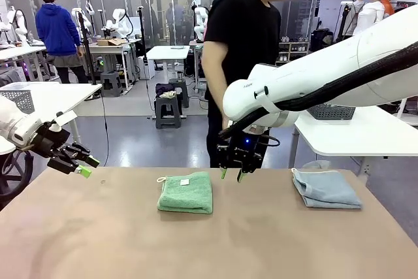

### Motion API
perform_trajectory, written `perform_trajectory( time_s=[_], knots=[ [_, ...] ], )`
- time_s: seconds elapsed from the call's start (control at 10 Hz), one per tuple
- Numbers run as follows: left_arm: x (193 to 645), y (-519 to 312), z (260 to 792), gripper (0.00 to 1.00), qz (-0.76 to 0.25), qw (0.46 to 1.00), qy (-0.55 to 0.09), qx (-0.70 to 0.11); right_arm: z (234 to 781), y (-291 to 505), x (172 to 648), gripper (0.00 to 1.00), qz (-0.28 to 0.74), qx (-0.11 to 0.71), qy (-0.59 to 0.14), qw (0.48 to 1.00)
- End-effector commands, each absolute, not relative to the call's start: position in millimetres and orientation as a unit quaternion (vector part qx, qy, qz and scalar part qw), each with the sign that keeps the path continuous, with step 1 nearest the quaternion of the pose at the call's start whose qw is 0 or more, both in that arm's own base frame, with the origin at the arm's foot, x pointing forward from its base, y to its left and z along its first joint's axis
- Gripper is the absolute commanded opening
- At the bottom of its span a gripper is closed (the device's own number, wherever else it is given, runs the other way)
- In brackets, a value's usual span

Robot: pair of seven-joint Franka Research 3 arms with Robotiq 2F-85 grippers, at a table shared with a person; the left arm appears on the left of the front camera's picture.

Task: Fold the towels and place them in the basket.
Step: Stack the folded Towel with hook on the right side of the table.

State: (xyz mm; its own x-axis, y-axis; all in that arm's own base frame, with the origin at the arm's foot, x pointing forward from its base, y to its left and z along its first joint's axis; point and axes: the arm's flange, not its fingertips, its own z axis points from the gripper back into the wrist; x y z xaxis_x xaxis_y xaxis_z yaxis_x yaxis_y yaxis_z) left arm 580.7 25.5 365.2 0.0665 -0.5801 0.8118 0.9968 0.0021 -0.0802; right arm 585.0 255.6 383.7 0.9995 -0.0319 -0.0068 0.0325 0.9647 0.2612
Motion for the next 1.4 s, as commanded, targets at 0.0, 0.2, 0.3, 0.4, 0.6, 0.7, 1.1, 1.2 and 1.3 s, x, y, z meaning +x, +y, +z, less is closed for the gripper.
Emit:
perform_trajectory(
  time_s=[0.0,0.2,0.3,0.4,0.6,0.7,1.1,1.2,1.3],
  knots=[
    [580.0,25.9,365.6,0.66,-0.618,0.636,-0.301,-0.350,385.1,257.0,588.1,0.53,-0.017,0.132,0.003,0.991],
    [580.0,25.9,365.6,0.66,-0.618,0.636,-0.301,-0.350,385.5,257.5,575.3,0.53,-0.027,0.139,-0.007,0.990],
    [580.0,25.9,365.6,0.66,-0.618,0.636,-0.301,-0.350,382.1,262.1,573.8,0.53,-0.029,0.153,-0.016,0.988],
    [580.0,25.9,365.6,0.66,-0.618,0.636,-0.301,-0.350,375.6,268.4,576.5,0.53,-0.025,0.171,-0.012,0.985],
    [580.0,25.9,365.6,0.66,-0.618,0.636,-0.301,-0.350,358.4,282.9,587.7,0.73,-0.039,0.197,-0.018,0.980],
    [580.0,25.9,365.6,0.66,-0.618,0.636,-0.301,-0.350,350.3,288.3,592.0,0.73,-0.050,0.198,-0.022,0.979],
    [580.0,25.9,365.6,0.66,-0.618,0.636,-0.301,-0.350,322.2,312.6,599.3,0.73,-0.052,0.198,-0.035,0.978],
    [580.0,25.9,365.6,0.66,-0.618,0.636,-0.301,-0.350,316.9,316.7,601.0,0.73,-0.055,0.202,-0.039,0.977],
    [580.0,25.9,365.6,0.66,-0.618,0.636,-0.301,-0.350,312.7,319.4,602.2,0.73,-0.056,0.207,-0.035,0.976]
  ],
)
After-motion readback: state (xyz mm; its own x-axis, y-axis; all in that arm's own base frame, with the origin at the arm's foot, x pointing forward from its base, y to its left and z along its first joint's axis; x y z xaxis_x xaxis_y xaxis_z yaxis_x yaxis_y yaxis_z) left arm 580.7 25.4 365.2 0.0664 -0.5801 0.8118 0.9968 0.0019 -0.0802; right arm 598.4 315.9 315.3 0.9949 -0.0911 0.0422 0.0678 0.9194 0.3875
